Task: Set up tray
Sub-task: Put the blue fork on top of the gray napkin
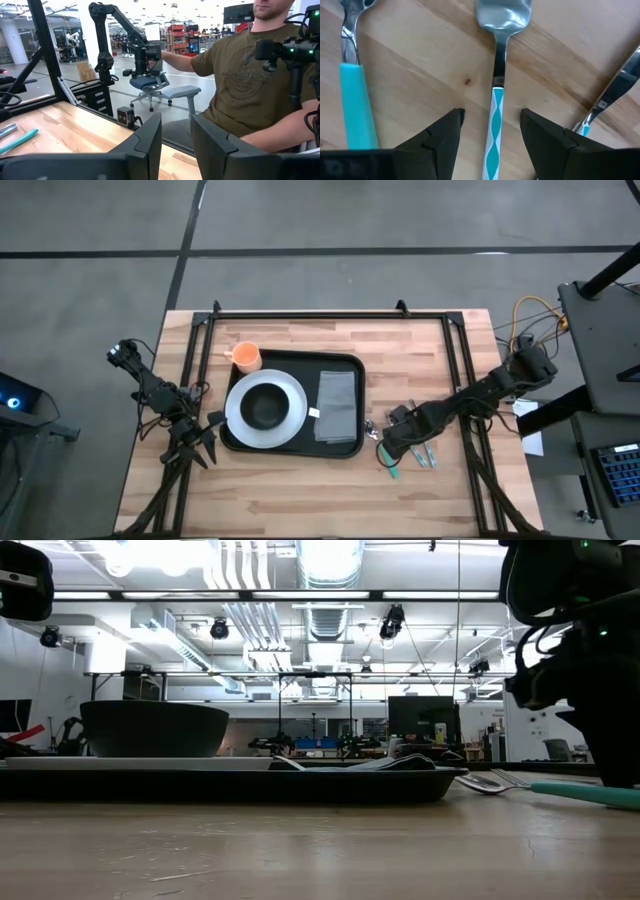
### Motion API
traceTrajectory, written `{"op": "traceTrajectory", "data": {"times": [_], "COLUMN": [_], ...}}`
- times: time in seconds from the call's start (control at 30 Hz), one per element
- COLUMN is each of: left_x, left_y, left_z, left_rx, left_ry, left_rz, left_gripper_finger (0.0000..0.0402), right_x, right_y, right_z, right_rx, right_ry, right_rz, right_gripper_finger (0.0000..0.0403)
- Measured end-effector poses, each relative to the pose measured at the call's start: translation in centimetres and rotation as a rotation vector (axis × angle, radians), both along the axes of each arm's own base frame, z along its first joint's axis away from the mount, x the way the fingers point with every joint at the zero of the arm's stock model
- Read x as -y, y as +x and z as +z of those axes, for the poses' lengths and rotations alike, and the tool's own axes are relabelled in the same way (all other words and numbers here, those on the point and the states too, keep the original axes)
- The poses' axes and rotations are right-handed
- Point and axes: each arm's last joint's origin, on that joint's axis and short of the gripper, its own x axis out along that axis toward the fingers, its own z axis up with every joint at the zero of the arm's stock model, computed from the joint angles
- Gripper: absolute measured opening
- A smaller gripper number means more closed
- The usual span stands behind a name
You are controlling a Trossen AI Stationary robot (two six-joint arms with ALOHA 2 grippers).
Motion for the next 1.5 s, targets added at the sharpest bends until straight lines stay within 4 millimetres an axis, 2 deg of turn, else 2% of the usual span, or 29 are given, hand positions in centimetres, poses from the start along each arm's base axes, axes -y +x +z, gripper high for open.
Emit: {"op": "traceTrajectory", "data": {"times": [0.17,0.47,0.6,0.9,1.33,1.5], "left_x": [0.0,0.0,0.0,0.0,0.0,0.0], "left_y": [0.0,0.0,0.0,0.0,0.0,0.0], "left_z": [0.0,0.0,0.0,0.0,0.0,0.0], "left_rx": [0.0,0.0,0.0,0.0,0.0,0.0], "left_ry": [0.0,0.0,0.0,0.0,0.0,0.0], "left_rz": [0.0,0.0,0.0,0.0,0.0,0.0], "left_gripper_finger": [0.0085,0.0085,0.0085,0.0085,0.0085,0.0085], "right_x": [-0.1,-0.6,-0.7,-0.7,-0.4,-0.4], "right_y": [0.0,1.3,1.8,2.0,1.3,1.0], "right_z": [0.0,1.2,1.6,1.7,0.9,0.7], "right_rx": [-0.002,0.058,0.108,0.11,0.07,0.045], "right_ry": [-0.001,0.014,-0.034,-0.03,-0.035,0.002], "right_rz": [-0.003,0.152,0.211,0.116,0.089,0.088], "right_gripper_finger": [0.0194,0.0194,0.0194,0.0194,0.0193,0.0176]}}
